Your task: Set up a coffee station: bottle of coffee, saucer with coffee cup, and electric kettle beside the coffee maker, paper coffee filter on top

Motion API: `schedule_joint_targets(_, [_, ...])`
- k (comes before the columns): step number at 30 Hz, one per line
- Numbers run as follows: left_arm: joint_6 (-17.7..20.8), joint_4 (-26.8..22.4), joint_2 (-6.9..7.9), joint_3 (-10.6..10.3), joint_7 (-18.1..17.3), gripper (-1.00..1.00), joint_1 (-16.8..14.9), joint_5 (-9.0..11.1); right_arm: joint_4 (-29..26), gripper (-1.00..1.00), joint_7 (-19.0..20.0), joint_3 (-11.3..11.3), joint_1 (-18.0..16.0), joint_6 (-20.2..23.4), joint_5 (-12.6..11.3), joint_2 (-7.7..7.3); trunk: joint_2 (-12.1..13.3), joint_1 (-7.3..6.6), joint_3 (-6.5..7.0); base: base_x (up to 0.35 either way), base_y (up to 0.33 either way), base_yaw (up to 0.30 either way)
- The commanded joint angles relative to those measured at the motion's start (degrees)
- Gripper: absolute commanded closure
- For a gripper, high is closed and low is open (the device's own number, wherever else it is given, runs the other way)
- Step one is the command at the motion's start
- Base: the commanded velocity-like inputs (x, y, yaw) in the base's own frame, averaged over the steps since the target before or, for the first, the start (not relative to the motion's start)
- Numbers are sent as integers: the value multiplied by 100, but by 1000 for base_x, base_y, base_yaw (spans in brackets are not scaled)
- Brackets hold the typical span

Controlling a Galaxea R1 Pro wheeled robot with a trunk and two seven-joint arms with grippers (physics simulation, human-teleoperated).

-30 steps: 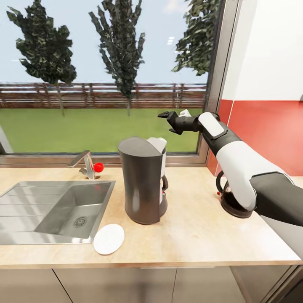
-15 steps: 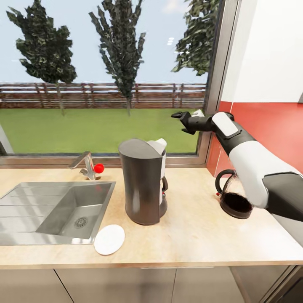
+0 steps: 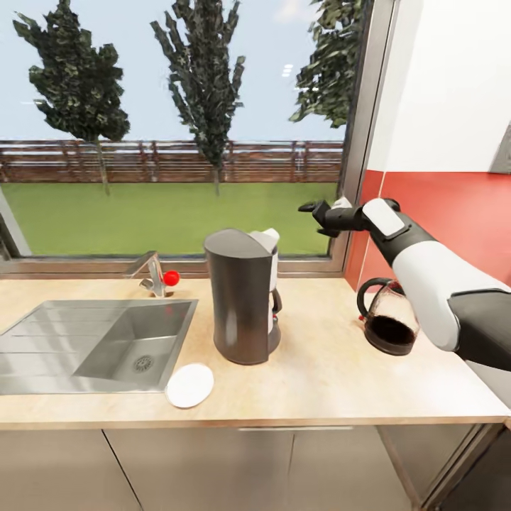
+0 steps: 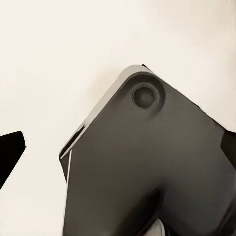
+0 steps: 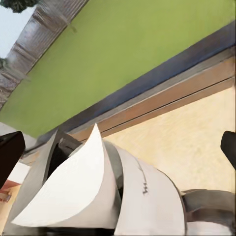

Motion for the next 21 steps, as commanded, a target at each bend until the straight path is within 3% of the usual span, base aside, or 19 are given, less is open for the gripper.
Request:
schedule_joint_targets(1, [-4, -11, -3, 46, -16, -100, 2, -7, 24, -100, -14, 34, -5, 5, 47, 1, -9, -1, -9, -320, 0, 0])
schedule_joint_targets(9, [24, -34, -3, 39, -16, -100, 2, -7, 379, -100, -18, 34, -5, -53, 215, 22, -9, -1, -9, -328, 0, 0])
schedule_joint_targets(21, [25, -48, -68, 46, -16, -100, 1, -16, 1176, -100, 109, 34, -5, -518, 405, -8, -9, -1, -9, -332, 0, 0])
